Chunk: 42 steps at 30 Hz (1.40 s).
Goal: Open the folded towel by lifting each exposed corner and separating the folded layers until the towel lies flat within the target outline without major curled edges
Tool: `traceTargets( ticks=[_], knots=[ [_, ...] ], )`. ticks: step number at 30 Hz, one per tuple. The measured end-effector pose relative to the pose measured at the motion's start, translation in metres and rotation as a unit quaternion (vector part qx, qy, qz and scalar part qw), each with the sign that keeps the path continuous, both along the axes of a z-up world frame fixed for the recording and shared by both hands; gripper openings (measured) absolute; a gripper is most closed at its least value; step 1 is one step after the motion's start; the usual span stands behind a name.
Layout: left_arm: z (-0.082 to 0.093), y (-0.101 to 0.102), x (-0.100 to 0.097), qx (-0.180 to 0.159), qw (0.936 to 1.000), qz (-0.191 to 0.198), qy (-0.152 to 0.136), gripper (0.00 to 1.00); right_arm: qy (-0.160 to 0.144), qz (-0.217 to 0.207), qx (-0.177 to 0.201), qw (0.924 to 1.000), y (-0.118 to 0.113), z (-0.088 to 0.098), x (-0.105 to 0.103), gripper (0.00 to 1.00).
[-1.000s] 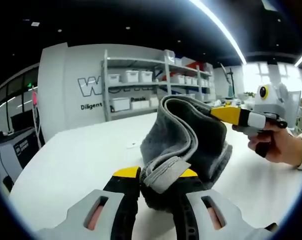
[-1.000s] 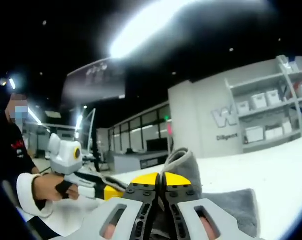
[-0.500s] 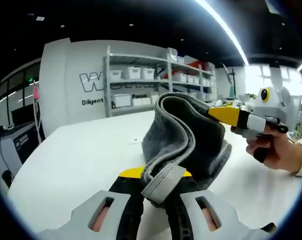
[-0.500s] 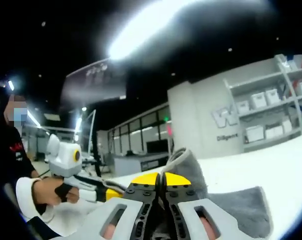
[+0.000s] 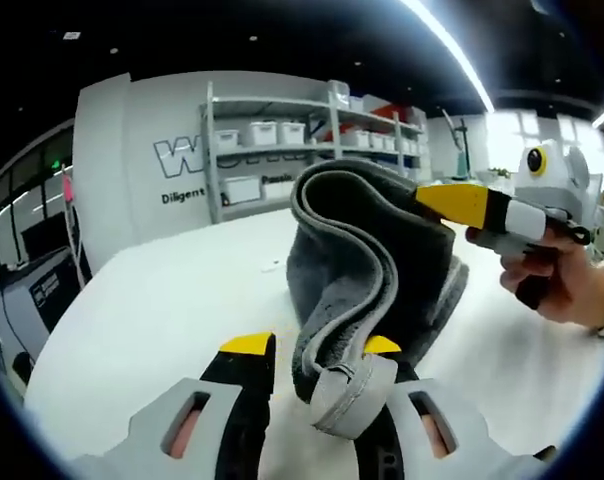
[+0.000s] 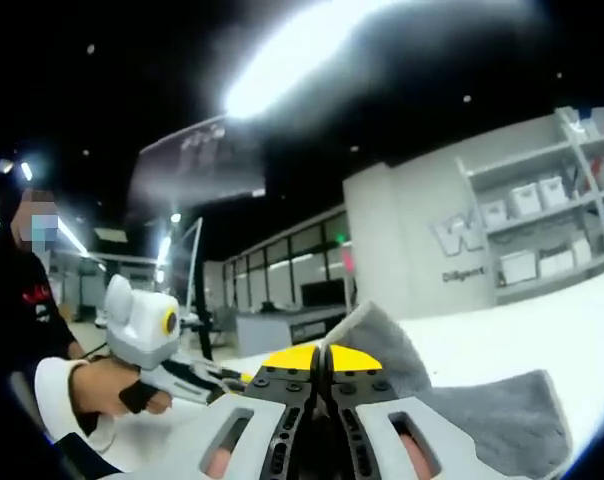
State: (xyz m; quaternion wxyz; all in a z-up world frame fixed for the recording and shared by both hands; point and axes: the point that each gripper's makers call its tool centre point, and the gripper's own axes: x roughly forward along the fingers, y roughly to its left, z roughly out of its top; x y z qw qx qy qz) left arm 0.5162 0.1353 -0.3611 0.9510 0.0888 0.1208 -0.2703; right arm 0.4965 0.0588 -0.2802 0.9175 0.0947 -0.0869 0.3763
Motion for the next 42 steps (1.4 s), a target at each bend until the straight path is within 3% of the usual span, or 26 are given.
traceTargets(
  ticks=[11, 22, 30, 35, 42],
  knots=[
    [0.014, -0.014, -0.007, 0.061, 0.9962, -0.027, -0.057, 0.4, -0.002, -0.002, -0.001, 1.0, 0.006, 0.001, -0.001, 0.0],
    [0.015, -0.024, -0.01, 0.073, 0.9937, -0.051, -0.067, 0.44, 0.004, -0.008, 0.03, 0.9995, 0.002, 0.007, 0.002, 0.0],
    [0.011, -0.035, -0.009, 0.084, 0.9915, -0.066, -0.075, 0.45, -0.002, -0.007, 0.03, 0.9995, 0.006, 0.008, 0.0, 0.0],
    [0.006, -0.04, -0.006, 0.076, 0.9924, -0.07, -0.067, 0.42, -0.003, -0.006, 0.027, 0.9996, 0.008, 0.008, -0.001, 0.0],
    [-0.003, -0.048, -0.002, 0.099, 0.9906, -0.072, -0.062, 0.24, -0.003, -0.007, 0.026, 0.9996, 0.007, 0.008, -0.002, 0.0]
  ],
)
